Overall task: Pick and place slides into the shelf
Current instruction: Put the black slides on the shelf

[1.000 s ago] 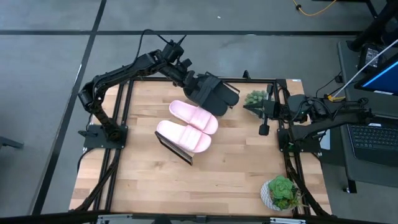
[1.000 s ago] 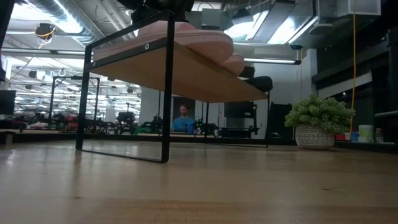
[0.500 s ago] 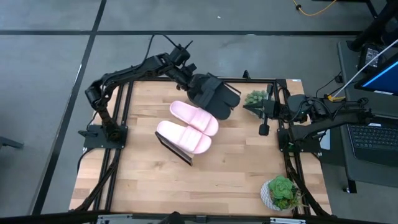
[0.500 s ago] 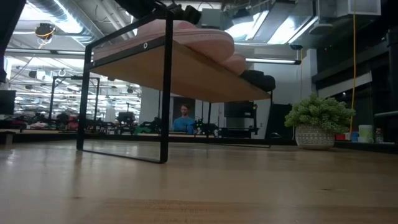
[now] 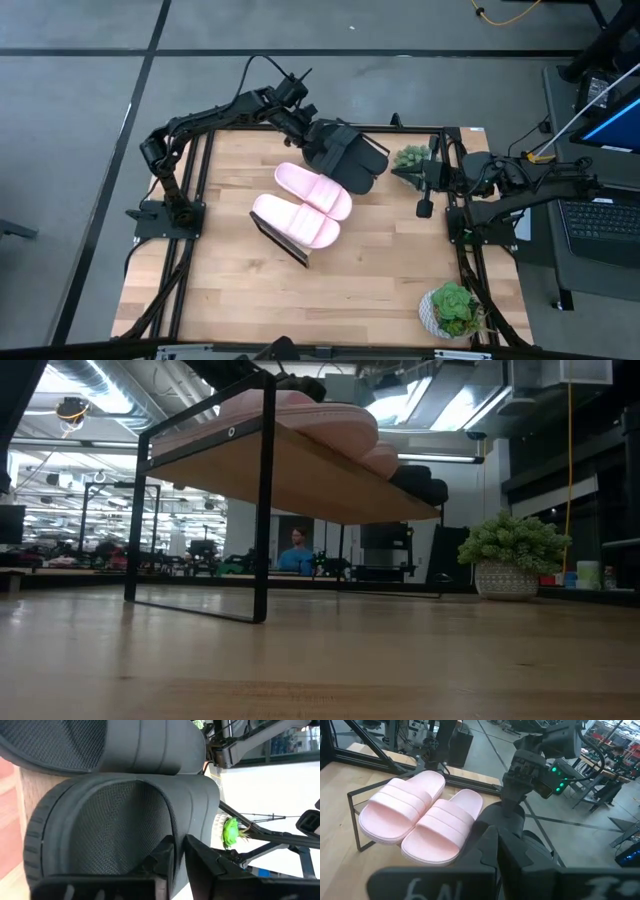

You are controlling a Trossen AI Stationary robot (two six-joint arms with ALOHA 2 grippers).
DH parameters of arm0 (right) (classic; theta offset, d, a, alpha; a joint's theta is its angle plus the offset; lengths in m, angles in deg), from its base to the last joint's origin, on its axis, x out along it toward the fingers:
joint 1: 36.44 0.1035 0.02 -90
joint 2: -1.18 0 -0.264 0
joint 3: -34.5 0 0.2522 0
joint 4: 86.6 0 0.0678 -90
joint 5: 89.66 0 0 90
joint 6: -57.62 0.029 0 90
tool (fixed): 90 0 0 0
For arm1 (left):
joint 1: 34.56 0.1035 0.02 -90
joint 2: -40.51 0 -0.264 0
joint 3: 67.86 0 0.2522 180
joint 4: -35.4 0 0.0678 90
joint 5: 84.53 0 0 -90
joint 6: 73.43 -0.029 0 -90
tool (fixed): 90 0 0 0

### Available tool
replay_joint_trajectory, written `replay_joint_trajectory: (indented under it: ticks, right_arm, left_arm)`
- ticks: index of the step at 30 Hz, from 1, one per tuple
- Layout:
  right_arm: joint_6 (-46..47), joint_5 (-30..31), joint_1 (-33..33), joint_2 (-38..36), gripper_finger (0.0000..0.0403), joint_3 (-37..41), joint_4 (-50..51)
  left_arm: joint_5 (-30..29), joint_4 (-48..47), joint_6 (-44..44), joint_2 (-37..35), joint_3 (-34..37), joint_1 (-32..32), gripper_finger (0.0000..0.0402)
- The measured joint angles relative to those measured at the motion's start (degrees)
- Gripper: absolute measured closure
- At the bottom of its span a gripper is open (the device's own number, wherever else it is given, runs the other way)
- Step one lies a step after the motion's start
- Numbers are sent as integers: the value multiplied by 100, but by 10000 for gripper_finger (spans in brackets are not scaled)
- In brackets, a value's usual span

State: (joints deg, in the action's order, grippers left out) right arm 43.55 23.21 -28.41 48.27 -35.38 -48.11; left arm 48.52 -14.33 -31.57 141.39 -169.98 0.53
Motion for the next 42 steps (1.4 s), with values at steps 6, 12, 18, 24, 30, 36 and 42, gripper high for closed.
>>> replay_joint_trajectory:
  ticks: [6, 12, 18, 24, 30, 36, 42]
  right_arm:
    - [-8, 0, 2, 0, 396, 0, 0]
    - [-11, 0, 2, 0, 396, 0, 40]
    - [-11, 0, 2, 0, 396, 0, 99]
    - [-11, 0, 0, 0, 396, 0, 99]
    - [-1, -1, 1, 0, 396, 0, 99]
    - [35, 0, 0, 0, 396, 0, 96]
    - [25, 0, 1, 0, 396, 0, 83]
  left_arm:
    - [-174, -41, -1, 0, 5, 0, 353]
    - [-508, -322, -1, 0, 7, 4, 326]
    - [-538, -326, 7, 7, 11, 4, 291]
    - [-517, -320, 16, 9, 11, 8, 263]
    - [115, -193, 141, -22, 17, 215, 255]
    - [345, -197, 374, -24, 17, 330, 255]
    - [478, -198, 232, -29, 17, 431, 255]
